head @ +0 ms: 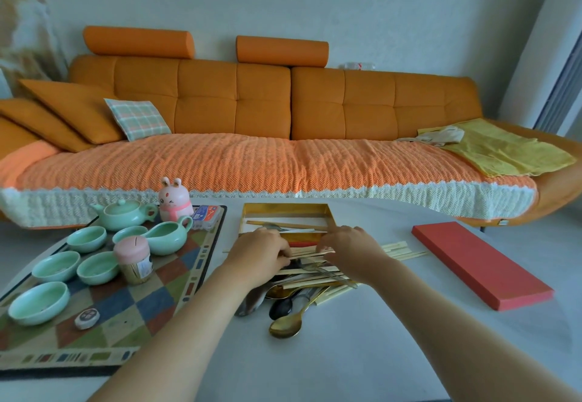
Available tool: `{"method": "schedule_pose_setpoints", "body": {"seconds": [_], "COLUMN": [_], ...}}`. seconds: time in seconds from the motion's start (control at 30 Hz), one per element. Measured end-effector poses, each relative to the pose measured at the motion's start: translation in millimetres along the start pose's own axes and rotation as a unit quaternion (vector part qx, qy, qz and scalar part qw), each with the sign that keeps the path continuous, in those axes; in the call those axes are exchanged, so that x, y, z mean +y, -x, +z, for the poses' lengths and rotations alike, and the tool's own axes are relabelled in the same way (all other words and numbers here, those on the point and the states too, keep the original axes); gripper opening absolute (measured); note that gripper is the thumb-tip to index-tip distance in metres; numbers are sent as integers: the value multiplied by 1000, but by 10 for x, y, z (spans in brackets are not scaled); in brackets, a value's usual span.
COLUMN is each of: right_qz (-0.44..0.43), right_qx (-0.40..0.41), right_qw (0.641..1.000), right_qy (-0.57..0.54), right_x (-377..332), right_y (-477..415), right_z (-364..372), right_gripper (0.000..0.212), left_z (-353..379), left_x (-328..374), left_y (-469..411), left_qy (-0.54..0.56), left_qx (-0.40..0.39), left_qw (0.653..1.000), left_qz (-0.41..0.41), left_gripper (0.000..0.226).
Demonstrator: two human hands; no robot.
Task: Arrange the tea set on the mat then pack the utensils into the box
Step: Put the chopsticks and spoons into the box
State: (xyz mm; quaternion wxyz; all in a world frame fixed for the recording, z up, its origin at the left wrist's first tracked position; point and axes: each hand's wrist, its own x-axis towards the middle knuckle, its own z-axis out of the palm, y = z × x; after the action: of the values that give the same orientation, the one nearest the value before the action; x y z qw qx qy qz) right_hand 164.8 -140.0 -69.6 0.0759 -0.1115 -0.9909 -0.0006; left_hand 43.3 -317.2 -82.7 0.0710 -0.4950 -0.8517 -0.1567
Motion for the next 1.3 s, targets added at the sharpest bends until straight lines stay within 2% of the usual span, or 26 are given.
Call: {"method": "schedule_pose_setpoints", "body": {"seconds": [0.2,0.37,0.47,0.6,0.67,0.8,0.9,1.13,1.2,1.3], "right_qz": [14,55,47,58,96,179,202,116,83,72], "right_qx": [27,55,72,75,74,78,78,55,36,-65], "right_qw": [998,992,984,975,971,961,961,987,986,973], "right_qy": [-51,-104,-156,-200,-208,-196,-174,-94,-137,-210], "right_x": [29,90,97,81,83,99,90,99,101,44], "right_y": [-12,-107,-238,-485,-597,-814,-935,-997,-968,-939], "right_z": [-17,-48,-43,-61,-32,93,159,172,149,157], "right_gripper": [26,26,33,36,36,42,45,41,36,32], "left_z": [-63,-264,-291,-134,-64,36,111,111,108,135], "left_x": [-81,-350,-502,-653,-693,-702,-710,-683,-677,-676], "left_y": [-33,-77,-97,-180,-218,-294,-338,-456,-487,-518], "left_qy": [40,121,119,91,55,15,-8,-51,-41,-31], "left_qx": [79,155,165,167,147,92,34,-100,-127,-130], "left_qw": [996,974,966,968,976,993,998,992,987,985], "left_qz": [-26,-112,-160,-164,-152,-71,-48,-57,-85,-107], "left_gripper": [19,16,17,17,24,38,44,67,72,73]}}
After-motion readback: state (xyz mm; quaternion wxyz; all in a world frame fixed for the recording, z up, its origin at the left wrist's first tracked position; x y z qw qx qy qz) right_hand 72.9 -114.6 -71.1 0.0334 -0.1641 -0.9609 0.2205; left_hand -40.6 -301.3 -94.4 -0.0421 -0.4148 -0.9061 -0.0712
